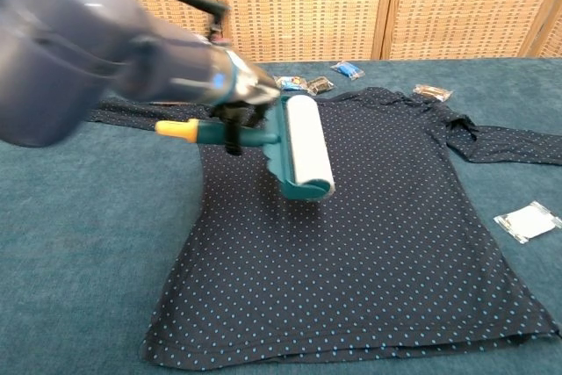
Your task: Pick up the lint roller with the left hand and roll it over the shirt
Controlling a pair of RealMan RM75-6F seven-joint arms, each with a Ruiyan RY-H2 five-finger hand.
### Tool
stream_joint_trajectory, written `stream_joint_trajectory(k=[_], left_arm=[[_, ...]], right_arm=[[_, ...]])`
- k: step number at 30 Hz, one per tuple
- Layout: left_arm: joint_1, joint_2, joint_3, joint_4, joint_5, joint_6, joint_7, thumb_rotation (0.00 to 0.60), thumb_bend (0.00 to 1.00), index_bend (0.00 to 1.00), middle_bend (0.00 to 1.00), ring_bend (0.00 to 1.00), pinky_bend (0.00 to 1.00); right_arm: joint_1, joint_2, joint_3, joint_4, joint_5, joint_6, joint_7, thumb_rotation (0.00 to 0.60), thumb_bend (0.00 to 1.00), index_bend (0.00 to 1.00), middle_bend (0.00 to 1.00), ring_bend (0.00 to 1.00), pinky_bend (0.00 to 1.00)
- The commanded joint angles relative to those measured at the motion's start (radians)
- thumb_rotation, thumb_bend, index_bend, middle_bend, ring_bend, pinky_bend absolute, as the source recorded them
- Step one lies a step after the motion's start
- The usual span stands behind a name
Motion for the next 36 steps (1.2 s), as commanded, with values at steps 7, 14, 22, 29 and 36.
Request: stream_joint_trajectory(k=[7,14,22,29,36], left_arm=[[0.188,0.161,0.136,-0.118,0.221,-0.039,-0.235,0.6,0.87,0.89,0.76,0.64,0.64],[0.311,0.282,0.202,-0.173,0.436,-0.062,-0.432,0.6,0.86,0.89,0.76,0.64,0.61],[0.426,0.366,0.257,-0.189,0.638,-0.059,-0.609,0.6,0.86,0.88,0.73,0.63,0.57],[0.513,0.365,0.279,-0.142,0.763,-0.018,-0.73,0.6,0.73,0.43,0.44,0.43,0.39],[0.566,0.368,0.266,-0.112,0.796,0.019,-0.794,0.6,0.5,0.0,0.0,0.0,0.02]], right_arm=[[0.002,-0.007,-0.012,-0.019,-0.023,0.009,-0.052,0.6,0.11,0.13,0.0,0.0,0.0],[0.003,-0.013,-0.023,-0.042,-0.053,0.028,-0.103,0.6,0.11,0.13,0.0,0.0,0.0],[0.002,-0.017,-0.035,-0.067,-0.087,0.051,-0.147,0.6,0.11,0.13,0.0,0.0,0.0],[0.0,-0.019,-0.049,-0.095,-0.122,0.072,-0.192,0.6,0.11,0.13,0.0,0.0,0.0],[-0.001,-0.025,-0.055,-0.104,-0.133,0.078,-0.223,0.6,0.11,0.13,0.0,0.0,0.0]])
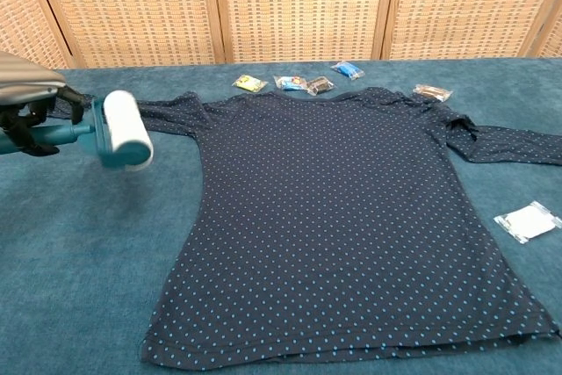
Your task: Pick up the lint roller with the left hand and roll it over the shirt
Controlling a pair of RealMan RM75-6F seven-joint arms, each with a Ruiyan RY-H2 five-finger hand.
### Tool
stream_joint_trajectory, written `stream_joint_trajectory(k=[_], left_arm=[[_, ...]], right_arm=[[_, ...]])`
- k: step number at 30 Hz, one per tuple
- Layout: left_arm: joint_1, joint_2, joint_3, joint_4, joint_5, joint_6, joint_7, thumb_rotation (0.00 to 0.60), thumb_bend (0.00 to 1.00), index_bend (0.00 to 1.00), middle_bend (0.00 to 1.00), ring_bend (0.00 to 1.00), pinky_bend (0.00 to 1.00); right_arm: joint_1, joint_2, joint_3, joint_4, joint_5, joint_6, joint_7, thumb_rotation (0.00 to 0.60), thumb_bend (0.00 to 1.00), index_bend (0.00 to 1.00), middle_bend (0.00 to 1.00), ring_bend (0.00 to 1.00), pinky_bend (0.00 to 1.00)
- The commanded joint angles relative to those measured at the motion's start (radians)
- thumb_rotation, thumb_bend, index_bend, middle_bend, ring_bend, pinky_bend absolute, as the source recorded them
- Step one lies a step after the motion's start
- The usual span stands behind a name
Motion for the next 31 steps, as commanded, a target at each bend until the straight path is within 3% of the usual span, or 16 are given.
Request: stream_joint_trajectory(k=[1,3,13,18,22,25,31], left_arm=[[0.022,0.001,-0.017,0.015,0.007,0.009,-0.041,0.6,0.47,0.0,0.0,0.0,0.01],[0.031,0.003,-0.029,0.022,0.012,-0.001,-0.07,0.6,0.42,0.0,0.0,0.0,0.0],[0.099,0.015,-0.047,0.01,0.109,0.037,-0.195,0.6,0.41,0.0,0.0,0.0,0.0],[0.187,0.035,-0.024,-0.051,0.225,0.142,-0.286,0.6,0.41,0.0,0.0,0.0,0.0],[0.297,0.029,0.02,-0.096,0.353,0.307,-0.346,0.6,0.41,0.0,0.0,0.0,0.0],[0.384,0.008,0.064,-0.107,0.456,0.436,-0.364,0.6,0.4,0.0,0.0,0.0,0.0],[0.492,-0.035,0.118,-0.083,0.593,0.582,-0.362,0.6,0.4,0.0,0.0,0.0,0.0]], right_arm=[[0.001,-0.002,-0.002,0.0,-0.001,-0.002,-0.007,0.6,0.11,0.13,0.0,0.0,0.0],[0.002,-0.005,-0.004,0.002,-0.002,-0.004,-0.013,0.6,0.11,0.13,0.0,0.0,0.0],[0.002,-0.008,-0.008,0.002,-0.004,-0.005,-0.027,0.6,0.11,0.13,0.0,0.0,0.0],[0.0,-0.003,-0.003,0.003,0.005,-0.002,-0.023,0.6,0.11,0.13,0.0,0.0,0.0],[-0.001,0.0,0.003,0.004,0.018,-0.003,-0.022,0.6,0.11,0.11,0.0,0.0,0.0],[-0.004,0.001,0.008,0.005,0.031,-0.003,-0.022,0.6,0.11,0.09,0.0,0.0,0.0],[-0.006,0.007,0.011,0.001,0.046,-0.012,-0.022,0.6,0.11,0.08,0.0,0.0,0.0]])
